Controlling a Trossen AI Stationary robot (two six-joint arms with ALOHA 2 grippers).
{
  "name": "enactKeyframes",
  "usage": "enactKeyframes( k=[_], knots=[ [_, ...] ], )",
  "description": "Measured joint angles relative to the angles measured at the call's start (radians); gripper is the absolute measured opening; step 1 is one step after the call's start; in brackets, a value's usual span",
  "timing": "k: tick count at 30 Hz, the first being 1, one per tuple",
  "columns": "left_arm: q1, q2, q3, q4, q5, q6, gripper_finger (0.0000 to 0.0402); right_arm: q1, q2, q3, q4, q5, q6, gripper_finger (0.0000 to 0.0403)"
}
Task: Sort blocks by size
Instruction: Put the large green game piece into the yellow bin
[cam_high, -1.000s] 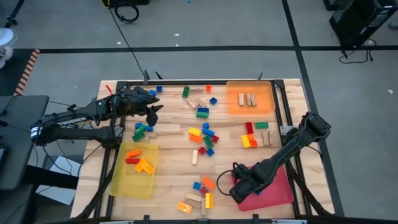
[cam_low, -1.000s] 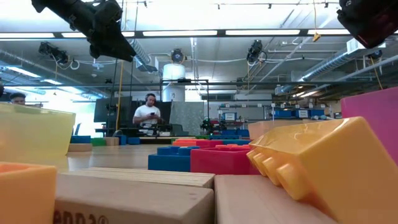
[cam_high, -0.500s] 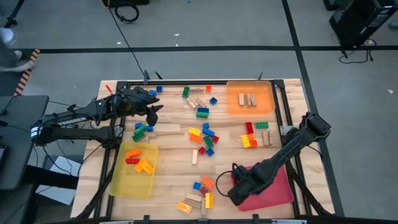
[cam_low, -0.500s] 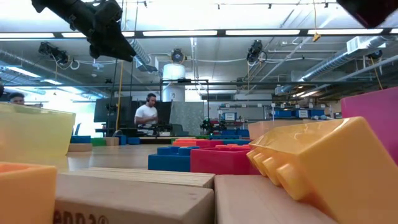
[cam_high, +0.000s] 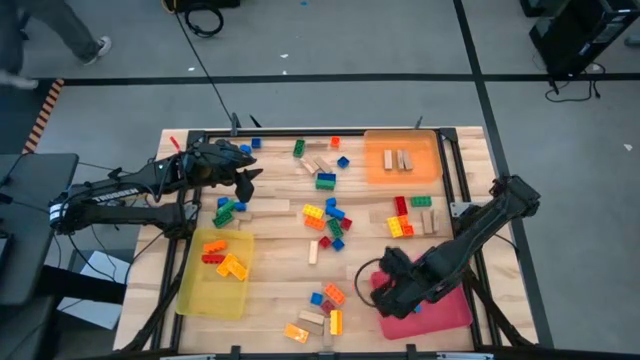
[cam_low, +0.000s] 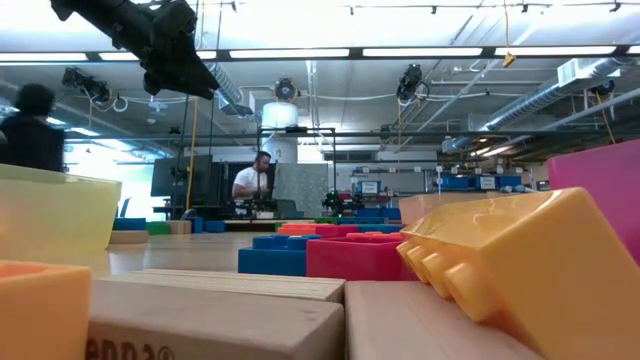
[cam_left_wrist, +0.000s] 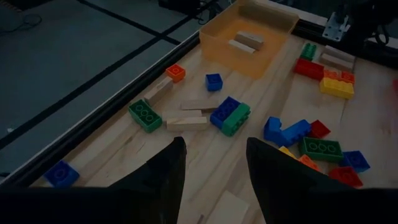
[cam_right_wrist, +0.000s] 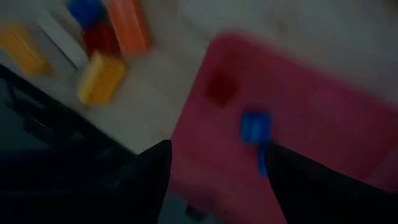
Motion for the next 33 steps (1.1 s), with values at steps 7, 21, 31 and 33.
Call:
enactKeyframes(
  k=[7,21,31,33],
  knots=[
    [0.0,0.007,0.0,0.009,0.027,-0.062,0.0188,-0.055,-0.214,-0.024,-0.113,0.26,-0.171,0.0259],
    [0.0,0.078,-0.001,0.184,0.022,-0.112,0.0233,-0.375,-0.593,-0.344,-0.008,0.206,-0.674,0.0247],
    [0.0,0.205,0.001,0.298,0.021,-0.376,0.0232,-0.566,-0.728,-0.65,0.257,0.023,-0.925,0.0231],
    [0.0,0.221,0.001,0.292,0.021,-0.376,0.0232,-0.579,-0.729,-0.672,0.256,0.015,-0.939,0.023]
  ],
)
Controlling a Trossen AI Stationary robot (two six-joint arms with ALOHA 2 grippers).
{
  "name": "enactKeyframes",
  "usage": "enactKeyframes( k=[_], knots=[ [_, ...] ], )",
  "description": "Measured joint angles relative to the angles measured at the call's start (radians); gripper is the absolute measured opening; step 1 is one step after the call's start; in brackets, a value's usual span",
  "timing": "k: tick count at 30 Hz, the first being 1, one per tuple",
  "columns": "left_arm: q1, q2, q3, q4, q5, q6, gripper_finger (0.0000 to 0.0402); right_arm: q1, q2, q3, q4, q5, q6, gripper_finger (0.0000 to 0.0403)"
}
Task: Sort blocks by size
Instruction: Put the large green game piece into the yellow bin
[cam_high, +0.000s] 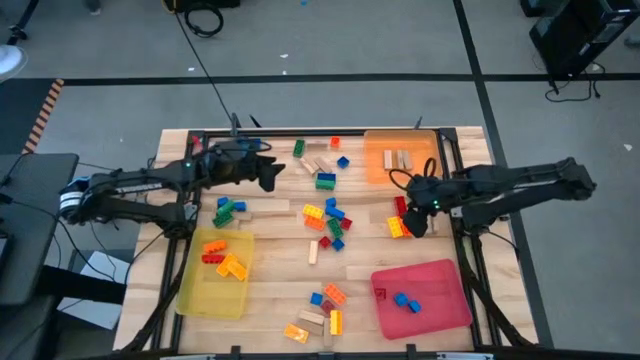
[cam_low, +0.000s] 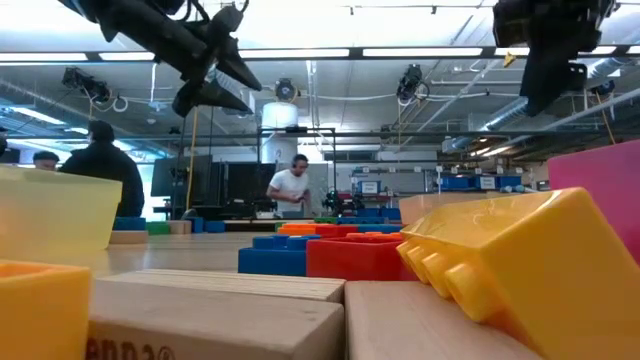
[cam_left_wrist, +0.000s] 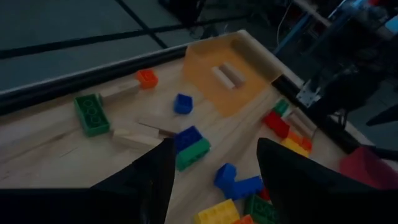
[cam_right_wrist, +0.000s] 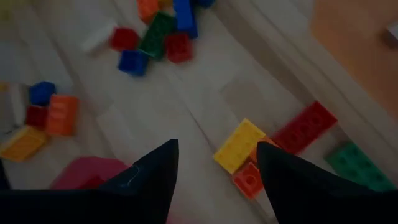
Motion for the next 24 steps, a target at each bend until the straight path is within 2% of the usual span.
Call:
enactKeyframes(
  k=[4,9,13,16,19,24],
  knots=[
    [0.0,0.008,0.0,-0.018,0.0,-0.01,0.0232,-0.004,0.002,-0.012,-0.002,-0.003,-0.051,0.0229],
    [0.0,0.008,0.0,-0.082,-0.048,-0.102,0.0232,-0.004,0.002,-0.012,0.001,-0.003,-0.074,0.023],
    [0.033,0.008,0.024,-0.229,-0.082,-0.115,0.0232,-0.004,0.002,-0.012,0.019,-0.002,-0.073,0.0228],
    [0.111,0.008,0.071,-0.413,-0.093,-0.159,0.0231,-0.003,0.003,-0.012,0.034,-0.002,-0.072,0.0225],
    [0.209,0.008,0.107,-0.572,-0.082,-0.128,0.0231,-0.003,0.003,-0.012,0.047,-0.002,-0.072,0.0222],
    [0.383,0.023,0.119,-0.649,0.038,0.007,0.0231,-0.003,0.003,-0.012,0.074,-0.002,-0.069,0.022]
  ],
)
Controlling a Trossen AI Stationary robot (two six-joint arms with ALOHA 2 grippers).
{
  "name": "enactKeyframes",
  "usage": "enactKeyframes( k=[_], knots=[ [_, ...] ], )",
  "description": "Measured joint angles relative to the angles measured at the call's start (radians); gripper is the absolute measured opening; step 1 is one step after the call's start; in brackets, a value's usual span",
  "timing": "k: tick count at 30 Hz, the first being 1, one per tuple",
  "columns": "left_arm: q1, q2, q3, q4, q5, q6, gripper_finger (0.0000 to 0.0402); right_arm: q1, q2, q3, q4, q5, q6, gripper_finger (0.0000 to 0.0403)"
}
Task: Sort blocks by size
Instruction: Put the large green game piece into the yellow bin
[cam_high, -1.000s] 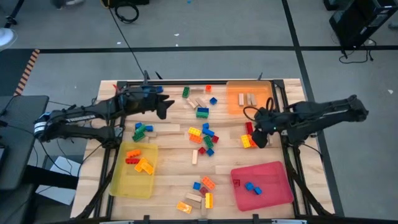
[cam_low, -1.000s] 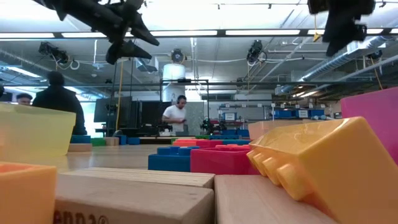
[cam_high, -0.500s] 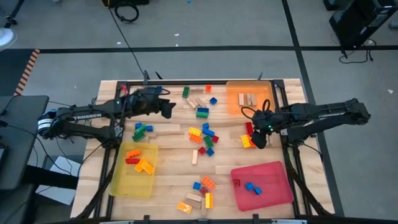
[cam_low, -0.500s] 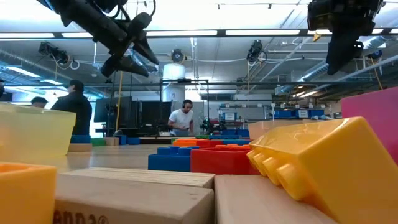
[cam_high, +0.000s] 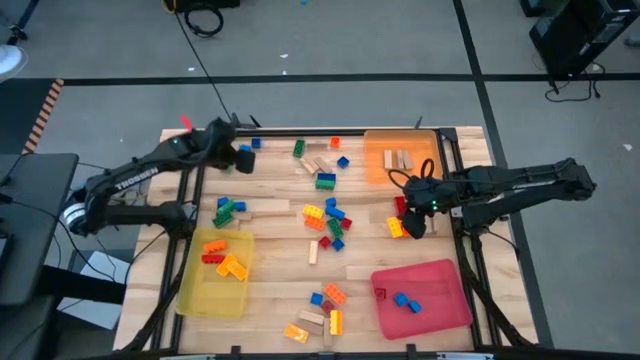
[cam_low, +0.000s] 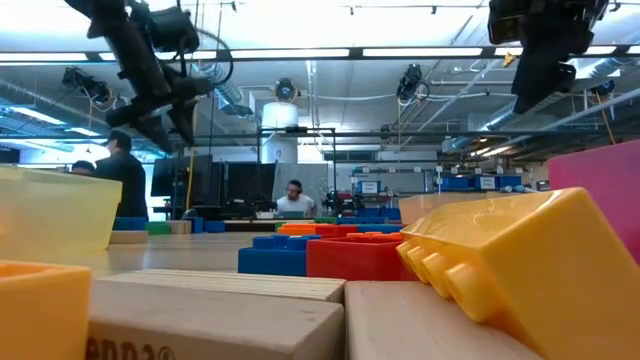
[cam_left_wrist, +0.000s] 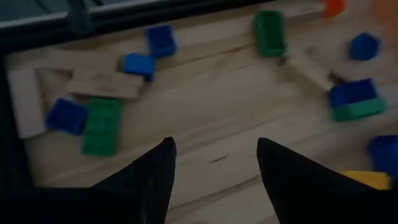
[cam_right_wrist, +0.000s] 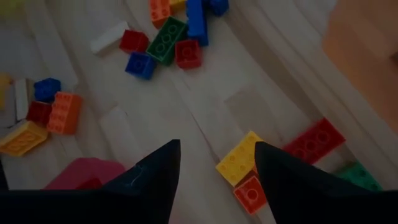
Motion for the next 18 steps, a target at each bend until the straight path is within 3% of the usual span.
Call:
enactKeyframes(
  k=[7,18],
  knots=[
    [0.158,0.124,0.0,-0.052,0.077,0.148,0.0231,0.0,0.0,0.0,0.045,0.007,-0.003,0.0219],
    [0.269,0.37,0.0,-0.066,0.04,0.247,0.0231,0.0,0.001,0.0,0.113,0.013,0.027,0.0217]
  ],
)
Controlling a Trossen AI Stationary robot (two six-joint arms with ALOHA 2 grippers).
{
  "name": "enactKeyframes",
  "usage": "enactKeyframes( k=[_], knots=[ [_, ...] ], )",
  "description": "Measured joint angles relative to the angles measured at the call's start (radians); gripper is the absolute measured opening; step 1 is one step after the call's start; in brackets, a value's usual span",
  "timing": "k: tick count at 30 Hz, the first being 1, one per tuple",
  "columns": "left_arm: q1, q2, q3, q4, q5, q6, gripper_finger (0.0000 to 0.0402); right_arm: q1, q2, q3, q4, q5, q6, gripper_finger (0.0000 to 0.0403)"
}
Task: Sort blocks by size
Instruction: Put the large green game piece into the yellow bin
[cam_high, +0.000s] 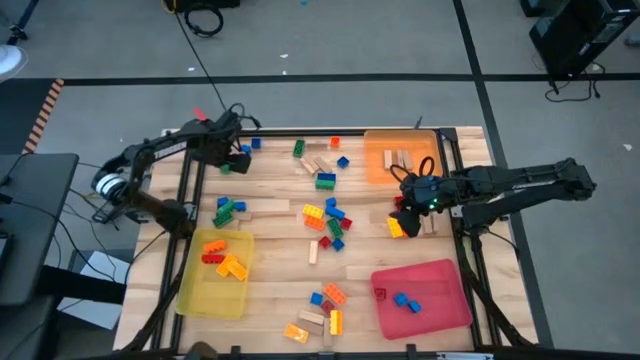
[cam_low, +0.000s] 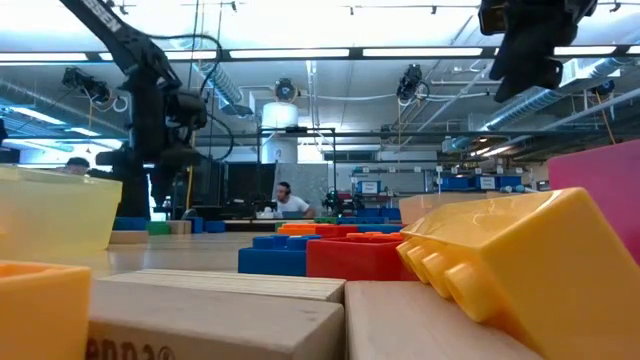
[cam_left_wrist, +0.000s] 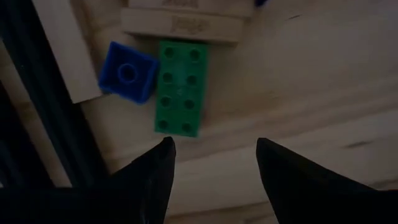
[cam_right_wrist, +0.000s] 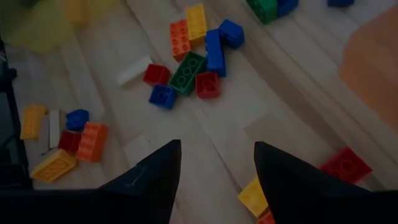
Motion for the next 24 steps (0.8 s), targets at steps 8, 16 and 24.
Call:
enactKeyframes(
  k=[8,16,24],
  knots=[
    [0.047,0.1,0.013,0.012,-0.041,-0.021,0.0231,0.0,0.0,0.0,0.016,0.0,0.027,0.0215],
    [0.063,0.177,0.07,0.004,-0.04,-0.068,0.0231,0.0,0.0,0.0,0.016,0.0,0.042,0.0214],
    [0.062,0.286,0.146,-0.095,-0.045,-0.102,0.0231,0.0,0.0,0.0,0.016,0.0,0.052,0.0213]
  ],
)
